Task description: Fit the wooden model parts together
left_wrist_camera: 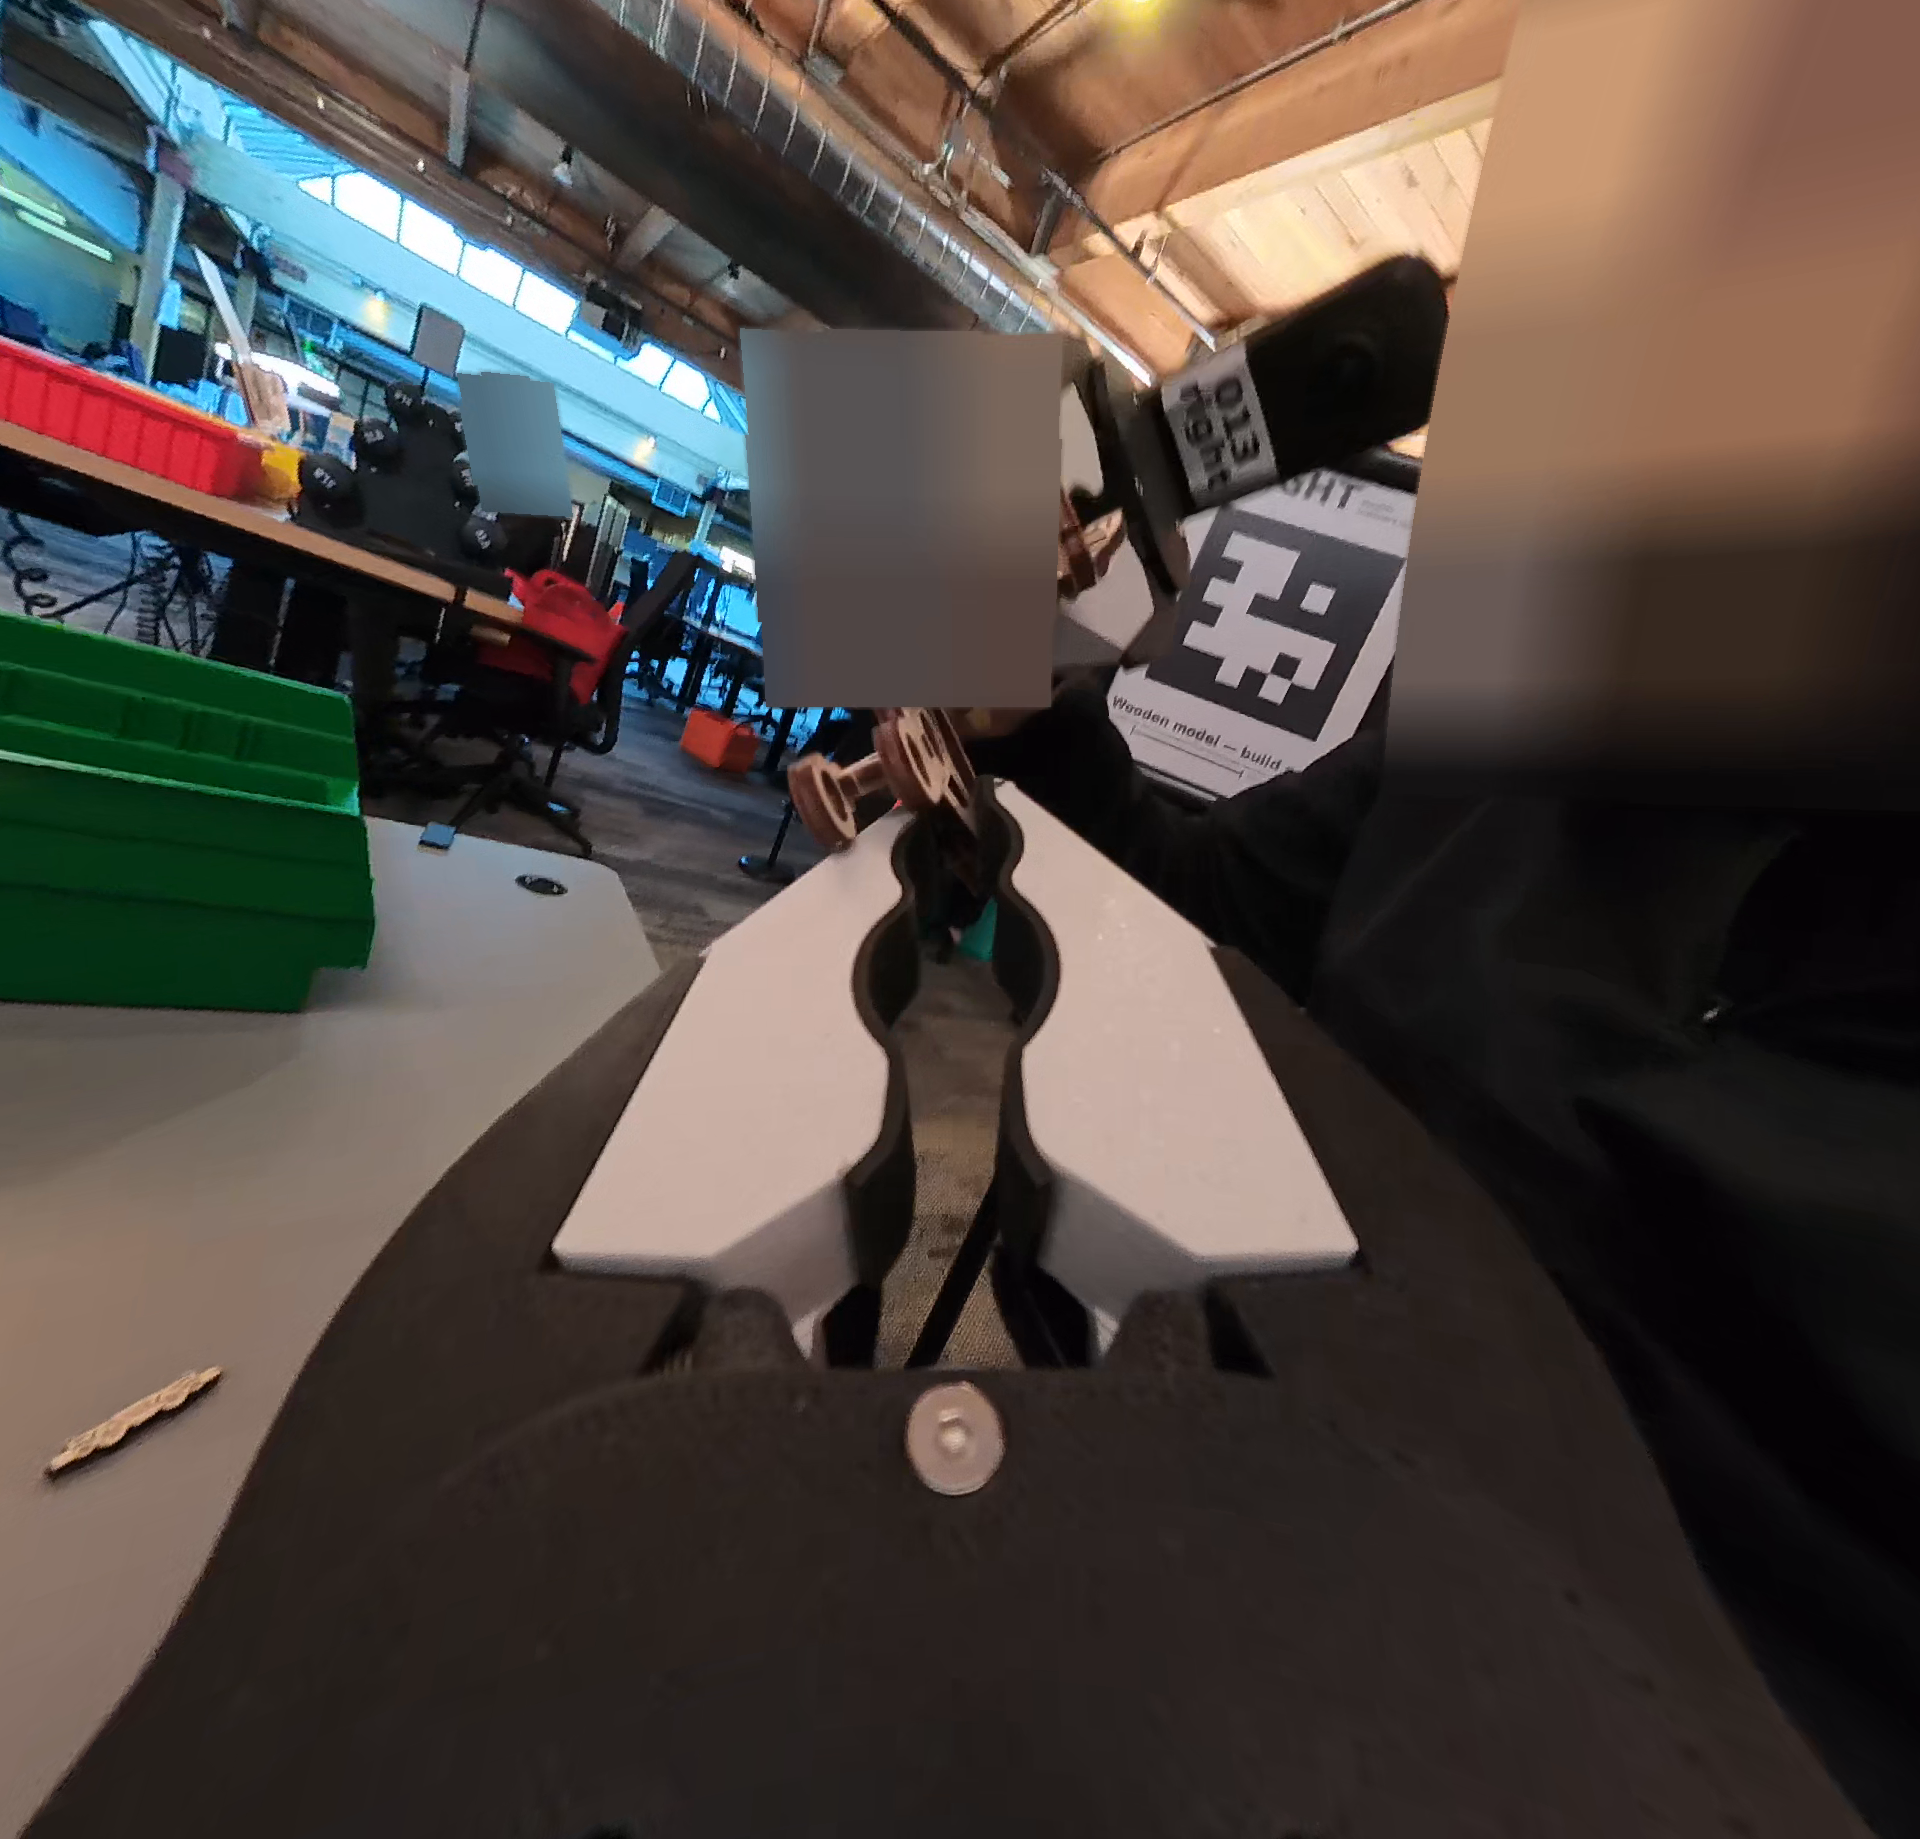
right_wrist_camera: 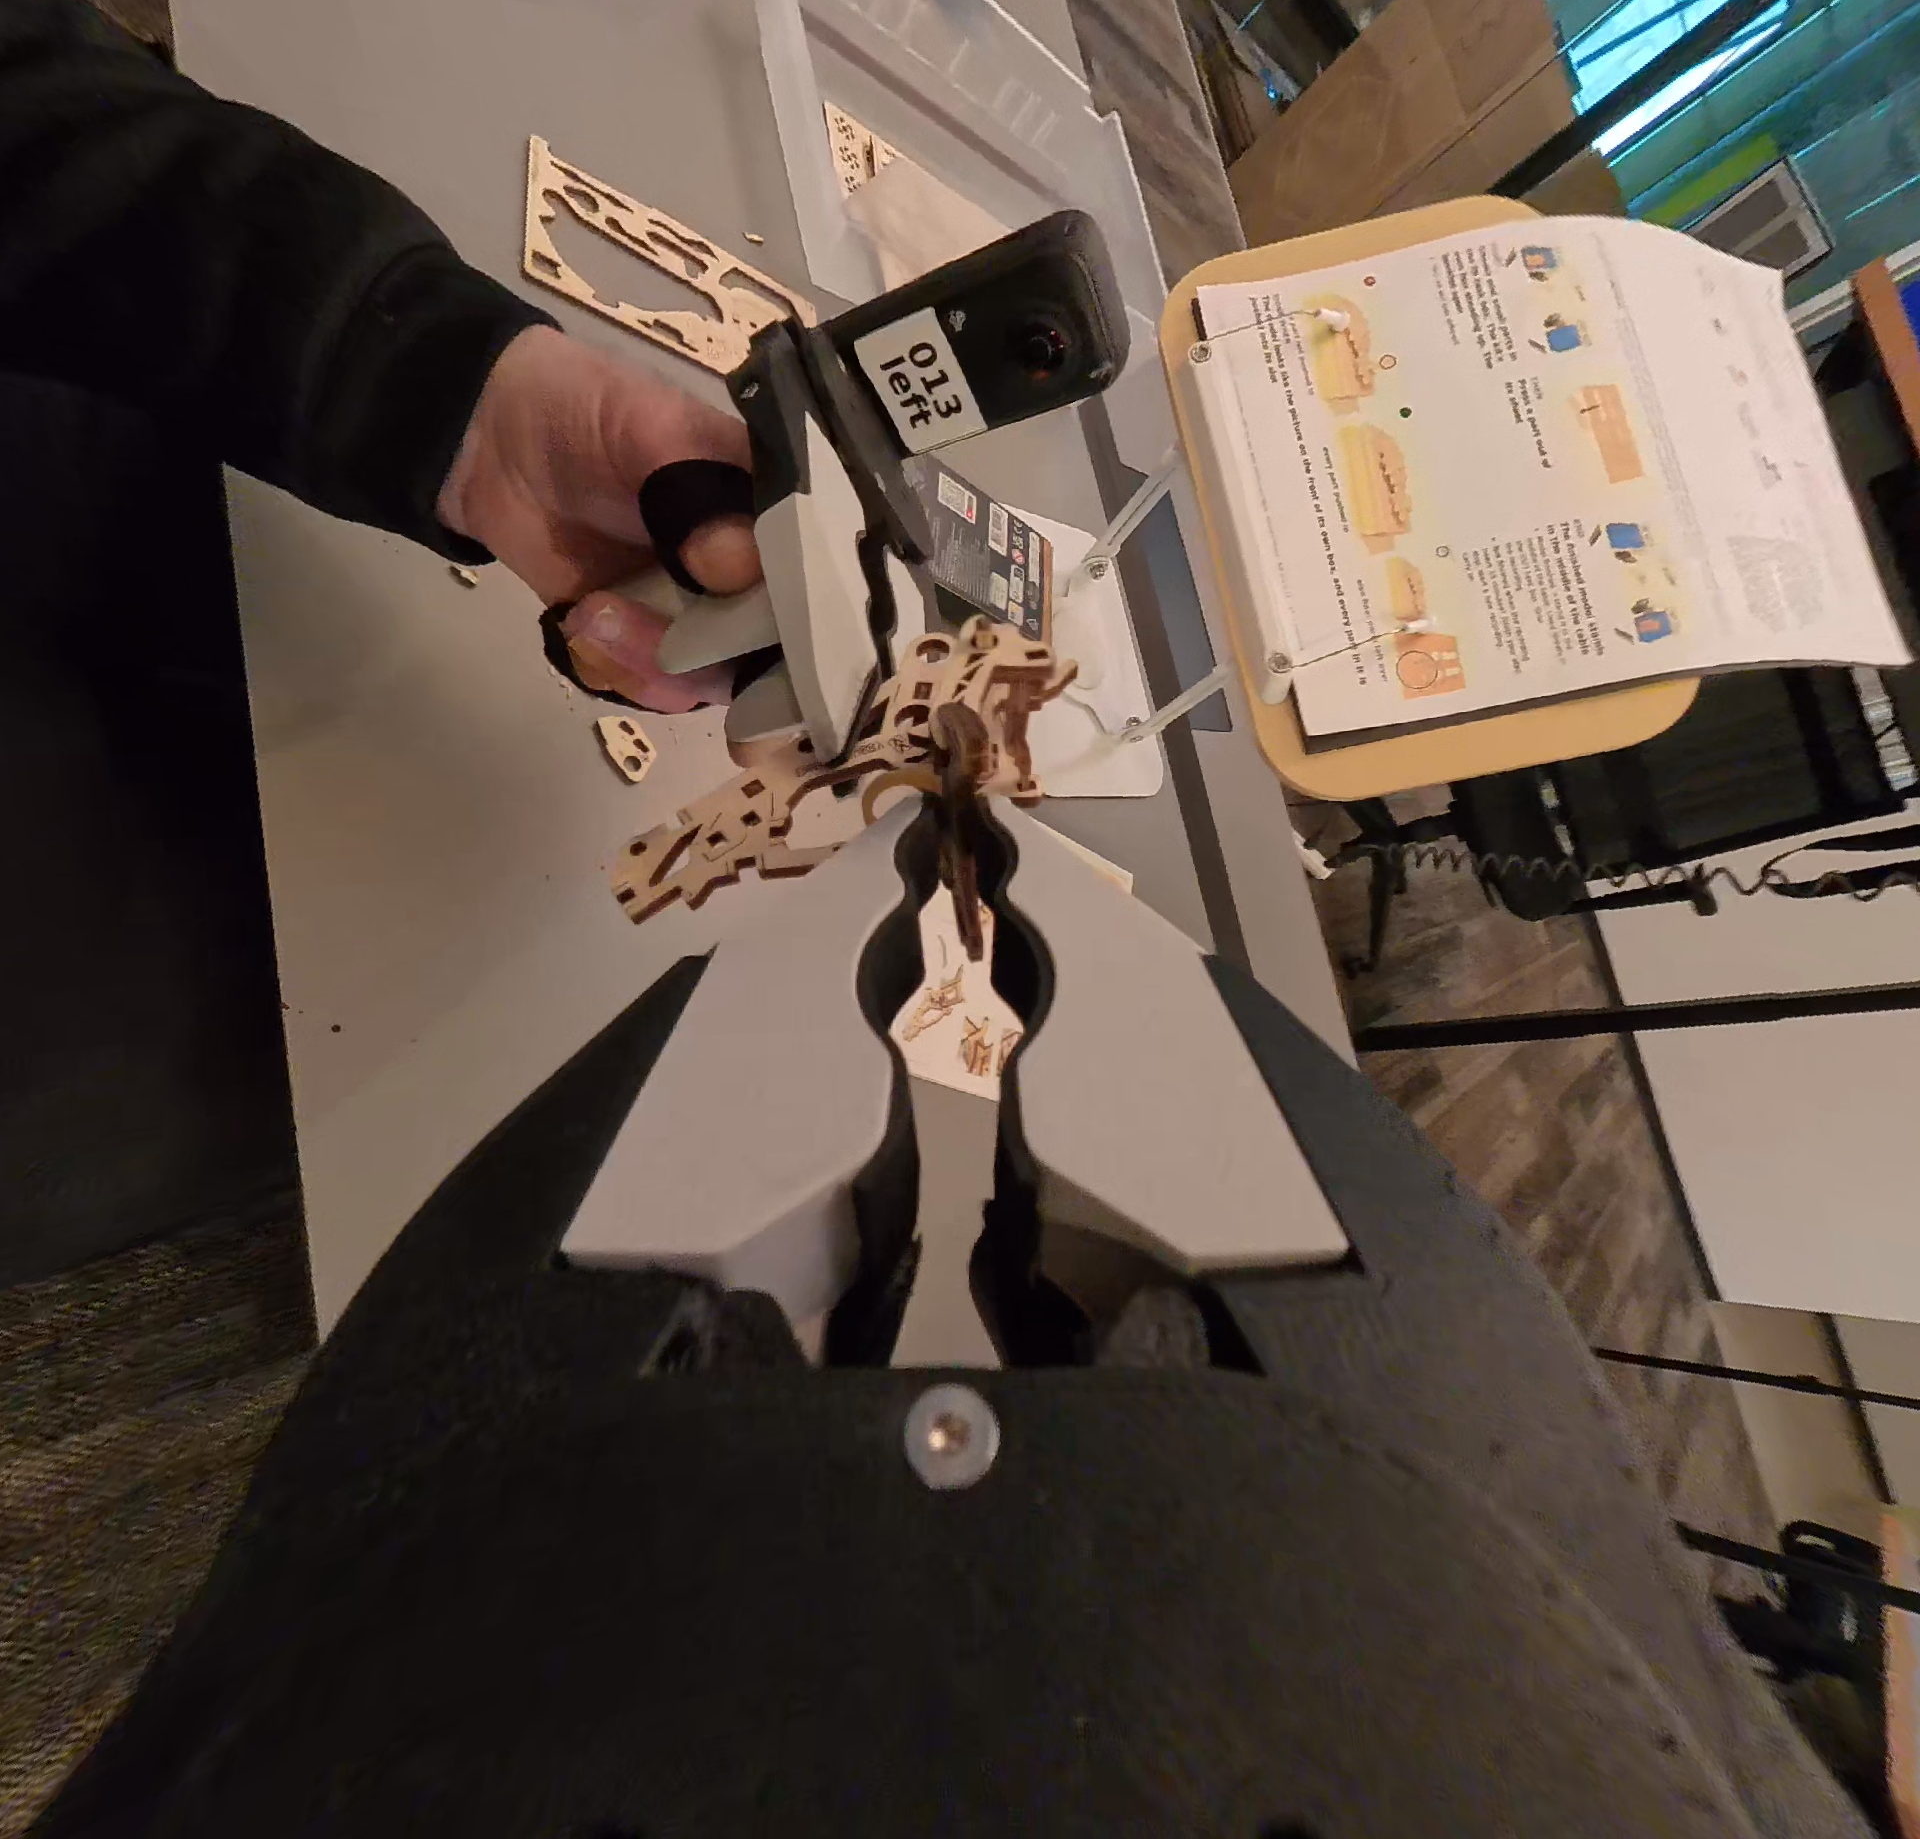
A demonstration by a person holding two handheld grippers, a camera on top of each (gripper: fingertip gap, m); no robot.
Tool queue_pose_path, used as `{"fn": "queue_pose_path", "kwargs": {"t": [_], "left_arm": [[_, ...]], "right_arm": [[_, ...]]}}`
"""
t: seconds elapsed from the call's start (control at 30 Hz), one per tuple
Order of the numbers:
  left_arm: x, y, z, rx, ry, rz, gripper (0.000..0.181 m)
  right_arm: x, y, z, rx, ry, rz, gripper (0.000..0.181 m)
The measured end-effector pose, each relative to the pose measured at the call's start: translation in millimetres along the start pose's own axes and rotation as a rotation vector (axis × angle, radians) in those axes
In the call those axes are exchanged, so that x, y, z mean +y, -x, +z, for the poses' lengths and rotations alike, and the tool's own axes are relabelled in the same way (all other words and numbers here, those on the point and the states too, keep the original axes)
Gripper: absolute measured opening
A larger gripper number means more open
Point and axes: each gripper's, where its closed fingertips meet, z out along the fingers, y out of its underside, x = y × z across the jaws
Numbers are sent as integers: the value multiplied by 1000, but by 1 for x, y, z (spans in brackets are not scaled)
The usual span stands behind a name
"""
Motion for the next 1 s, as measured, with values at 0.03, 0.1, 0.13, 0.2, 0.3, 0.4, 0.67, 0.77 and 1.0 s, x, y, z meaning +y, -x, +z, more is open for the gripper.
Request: {"fn": "queue_pose_path", "kwargs": {"t": [0.03, 0.1, 0.13, 0.2, 0.3, 0.4, 0.67, 0.77, 1.0], "left_arm": [[-1, -1, 0, 2, -8, 6, 4], [-1, -2, 0, 0, -2, 17, 4], [0, -1, 0, -5, 4, 21, 4], [-1, -3, 1, -8, 11, 36, 4], [-2, -3, 1, -14, 21, 43, 4], [-2, -1, 1, -23, 34, 45, 5], [5, -2, 2, -40, 154, 105, 5], [8, -4, 2, -35, 207, 126, 5], [14, -5, 2, 4, 305, 134, 5]], "right_arm": [[-2, 1, 0, 11, 1, -11, 1], [-3, 2, -1, 20, 3, -20, 1], [-3, 3, -2, 16, 7, -19, 1], [-3, 3, -3, 13, 6, -16, 1], [-4, 1, -4, 13, 11, -14, 1], [-3, 1, -4, -6, 22, -2, 1], [1, 8, -8, -159, 63, -49, 0], [2, 11, -11, -220, 77, -85, 0], [2, 17, -15, -322, 116, -163, 0]]}}
